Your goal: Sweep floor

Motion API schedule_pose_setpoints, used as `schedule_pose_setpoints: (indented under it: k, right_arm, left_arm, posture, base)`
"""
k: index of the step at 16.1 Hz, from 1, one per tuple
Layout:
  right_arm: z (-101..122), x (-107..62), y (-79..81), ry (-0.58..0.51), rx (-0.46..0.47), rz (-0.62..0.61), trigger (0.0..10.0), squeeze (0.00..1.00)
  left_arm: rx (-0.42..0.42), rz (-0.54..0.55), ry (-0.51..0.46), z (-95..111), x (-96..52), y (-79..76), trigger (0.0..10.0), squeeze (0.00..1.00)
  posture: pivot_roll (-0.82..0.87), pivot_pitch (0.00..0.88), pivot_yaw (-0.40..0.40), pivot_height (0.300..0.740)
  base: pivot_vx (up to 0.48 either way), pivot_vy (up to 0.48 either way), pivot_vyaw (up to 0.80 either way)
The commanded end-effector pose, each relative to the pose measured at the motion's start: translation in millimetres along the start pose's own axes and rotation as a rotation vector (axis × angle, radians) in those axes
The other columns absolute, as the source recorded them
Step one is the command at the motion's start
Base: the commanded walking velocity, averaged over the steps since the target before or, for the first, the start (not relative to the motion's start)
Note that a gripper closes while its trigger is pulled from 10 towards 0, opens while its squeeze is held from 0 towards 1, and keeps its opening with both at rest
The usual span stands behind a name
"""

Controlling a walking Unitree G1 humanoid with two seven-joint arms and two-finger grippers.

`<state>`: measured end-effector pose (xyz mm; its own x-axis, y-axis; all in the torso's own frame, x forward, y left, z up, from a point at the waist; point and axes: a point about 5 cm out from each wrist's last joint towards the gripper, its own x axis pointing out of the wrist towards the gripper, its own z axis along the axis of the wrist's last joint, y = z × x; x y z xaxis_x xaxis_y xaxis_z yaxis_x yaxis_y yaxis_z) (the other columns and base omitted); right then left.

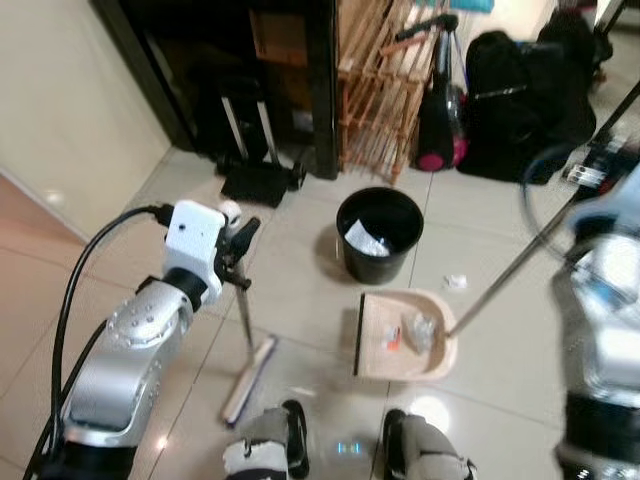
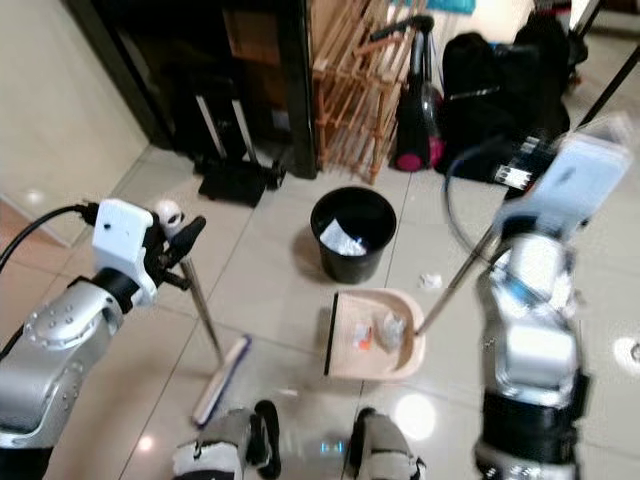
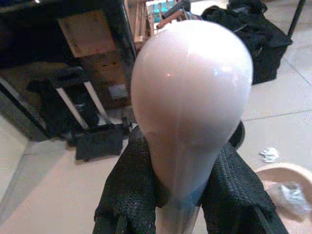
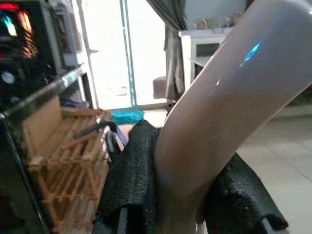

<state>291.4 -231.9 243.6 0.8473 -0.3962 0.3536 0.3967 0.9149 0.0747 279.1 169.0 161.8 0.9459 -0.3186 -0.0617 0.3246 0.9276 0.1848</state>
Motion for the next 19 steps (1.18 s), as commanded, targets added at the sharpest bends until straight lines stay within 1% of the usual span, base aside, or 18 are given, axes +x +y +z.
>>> schedule_pose_setpoints:
  k: [1,3,4,5,7,9,12,14,16,19]
  right_arm:
    - [18.8,3.8,-2.8,-0.02,0.019,0.025,10.0,0.0]
    - [45.6,13.8,-4.3,0.016,0.038,0.092,10.0,0.0]
    - [51.7,16.3,-3.7,0.02,0.041,0.111,10.0,0.0]
    - [62.4,20.3,-3.0,0.027,0.044,0.136,10.0,0.0]
    - [82.1,29.4,-0.3,0.008,0.08,0.147,10.0,0.0]
    - [91.4,33.4,1.8,-0.002,0.109,0.144,10.0,0.0]
    - [118.8,40.1,5.4,-0.114,0.223,0.103,10.0,0.0]
    - [123.5,41.7,4.6,-0.142,0.226,0.077,10.0,0.0]
    - [124.0,44.6,5.3,-0.143,0.193,0.056,10.0,0.0]
    - [118.7,45.5,11.4,-0.131,0.215,0.047,10.0,0.0]
  left_arm:
    - [0.019,0.014,-0.01,-0.1,-0.7,0.9,10.0,0.0]
    - [0.009,0.018,-0.002,-4.9,-0.4,-2.5,10.0,0.0]
    - [0.008,0.018,-0.003,-5.3,-0.1,-3.0,10.0,0.0]
    - [0.009,0.021,-0.008,-5.6,0.7,-3.6,10.0,0.0]
    - [0.026,0.034,-0.003,-7.3,4.0,-3.3,10.0,0.0]
    - [0.036,0.044,-0.004,-7.7,5.7,-2.9,10.0,0.0]
    - [0.041,0.051,-0.02,-7.1,5.7,-2.9,10.0,0.0]
    - [0.042,0.05,-0.02,-8.5,5.8,-2.9,10.0,0.0]
    - [0.046,0.055,-0.021,-8.9,6.8,-2.1,10.0,0.0]
    - [0.044,0.063,-0.033,-6.8,6.5,-1.5,10.0,0.0]
  posture:
    - [-0.02,0.133,0.068,0.74]
    - [-0.03,0.125,0.067,0.74]
    - [-0.03,0.125,0.067,0.74]
    - [-0.03,0.123,0.066,0.74]
    - [-0.02,0.122,0.064,0.74]
    - [-0.02,0.119,0.061,0.74]
    - [-0.02,0.118,0.064,0.74]
    - [-0.02,0.117,0.066,0.74]
    - [-0.01,0.117,0.064,0.74]
    - [-0.01,0.113,0.061,0.74]
  base:
    - [0.0,0.0,0.0]
    - [0.0,0.0,0.0]
    - [0.0,0.0,0.0]
    - [0.0,0.0,0.0]
    - [0.0,0.0,0.0]
    - [0.0,0.0,0.0]
    - [0.0,0.0,0.0]
    - [0.122,0.0,0.0]
    - [0.276,0.0,0.0]
    - [0.323,0.0,-0.51]
